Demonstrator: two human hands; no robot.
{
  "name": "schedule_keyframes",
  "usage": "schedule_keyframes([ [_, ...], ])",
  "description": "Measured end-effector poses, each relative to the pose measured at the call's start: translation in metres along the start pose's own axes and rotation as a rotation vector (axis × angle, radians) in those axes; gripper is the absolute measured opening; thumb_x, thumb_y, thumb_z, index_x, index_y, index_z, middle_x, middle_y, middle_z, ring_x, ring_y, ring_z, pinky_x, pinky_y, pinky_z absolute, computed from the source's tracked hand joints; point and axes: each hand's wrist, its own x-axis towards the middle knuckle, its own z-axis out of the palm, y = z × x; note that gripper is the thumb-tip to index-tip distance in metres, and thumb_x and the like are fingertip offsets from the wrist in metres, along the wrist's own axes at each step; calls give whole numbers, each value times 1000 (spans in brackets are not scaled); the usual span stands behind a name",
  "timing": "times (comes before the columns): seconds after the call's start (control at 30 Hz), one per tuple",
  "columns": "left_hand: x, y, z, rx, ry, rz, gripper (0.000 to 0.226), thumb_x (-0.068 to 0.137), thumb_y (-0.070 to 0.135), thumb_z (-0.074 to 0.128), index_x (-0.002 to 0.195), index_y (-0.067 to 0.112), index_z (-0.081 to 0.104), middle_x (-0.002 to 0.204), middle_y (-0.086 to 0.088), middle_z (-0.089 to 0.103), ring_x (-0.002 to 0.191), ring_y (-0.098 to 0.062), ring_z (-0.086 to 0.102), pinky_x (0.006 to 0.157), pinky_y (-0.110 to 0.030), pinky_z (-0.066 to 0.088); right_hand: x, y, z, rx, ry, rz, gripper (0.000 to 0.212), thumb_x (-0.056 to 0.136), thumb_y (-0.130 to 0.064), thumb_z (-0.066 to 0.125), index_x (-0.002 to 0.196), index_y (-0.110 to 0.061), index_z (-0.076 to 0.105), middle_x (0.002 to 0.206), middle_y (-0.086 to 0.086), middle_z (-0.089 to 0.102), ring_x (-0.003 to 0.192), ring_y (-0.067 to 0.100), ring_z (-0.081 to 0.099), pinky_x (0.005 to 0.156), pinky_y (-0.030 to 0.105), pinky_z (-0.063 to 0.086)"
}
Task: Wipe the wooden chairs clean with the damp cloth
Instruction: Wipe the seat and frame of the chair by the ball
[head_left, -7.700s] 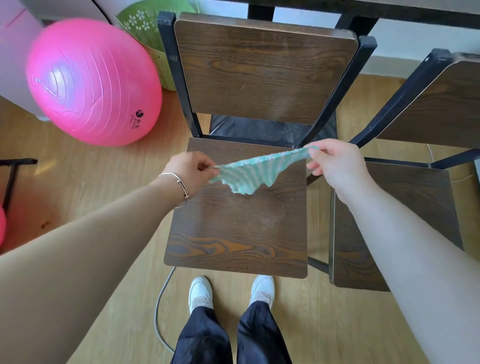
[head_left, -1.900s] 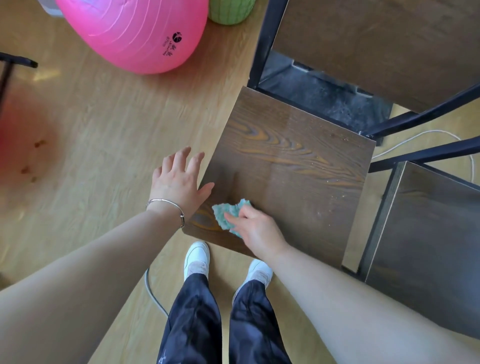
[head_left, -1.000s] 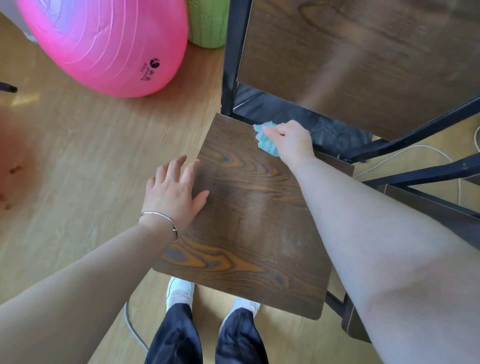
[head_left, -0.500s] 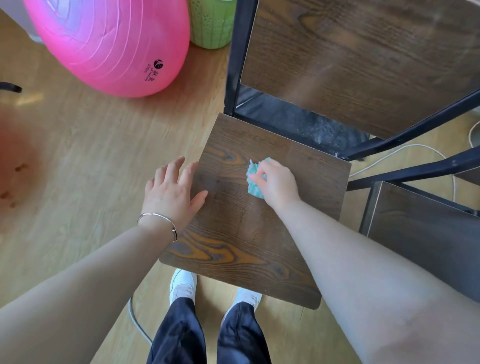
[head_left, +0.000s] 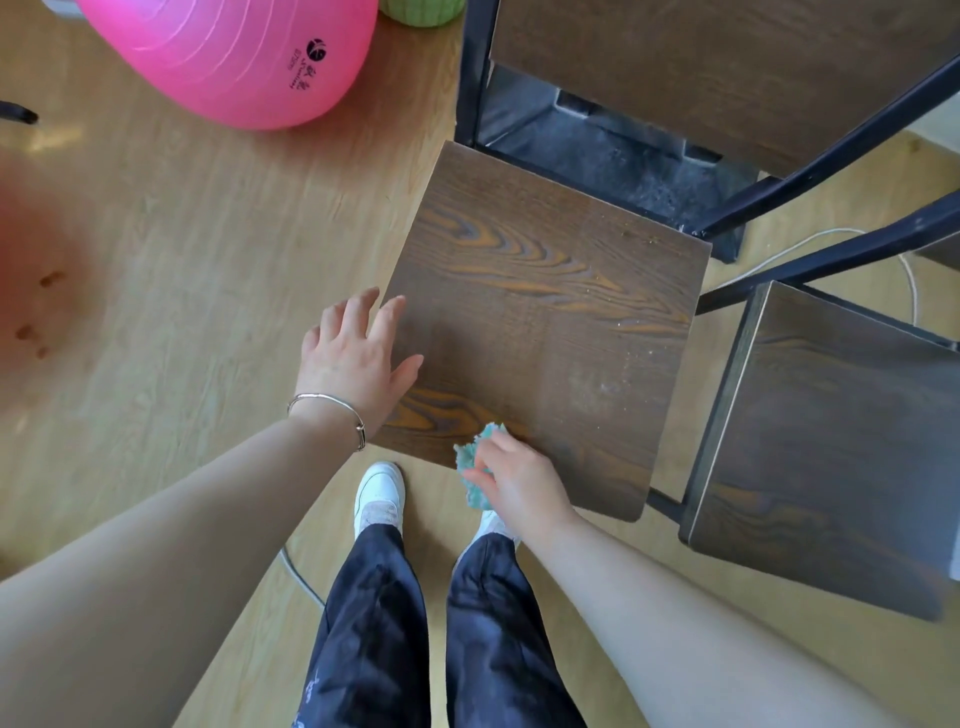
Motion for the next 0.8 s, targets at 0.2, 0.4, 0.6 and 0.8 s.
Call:
schedule_keyframes([
  [0.2,-8,-3,1,24,14,-12,64,84,46,62,139,20,43,142,-11,42,121,-38,40,93,-52,39,4,-2,-32,198,28,151,26,90,-29,65,75,-11,55,79,-9,45,67,9,45,62,31,41],
  [0.4,18,7,1,15,37,-28,64,83,47,63,139,21,43,142,-9,42,121,-37,41,93,-52,39,131,48,-155,195,373,251,24,88,-31,68,79,-10,64,82,-1,55,74,12,50,67,27,35],
  [0.6,48,26,3,5,74,0,64,82,46,64,138,20,43,140,-9,43,118,-38,42,91,-52,41,226,108,-208,111,353,403,28,87,-40,66,99,-16,59,97,1,60,92,23,59,79,32,49],
  [0.8,67,38,2,16,53,9,64,84,48,60,140,21,41,143,-8,41,122,-36,41,94,-52,39,217,115,-197,49,344,349,27,93,-38,61,112,-19,66,107,-1,59,96,17,57,81,28,45],
])
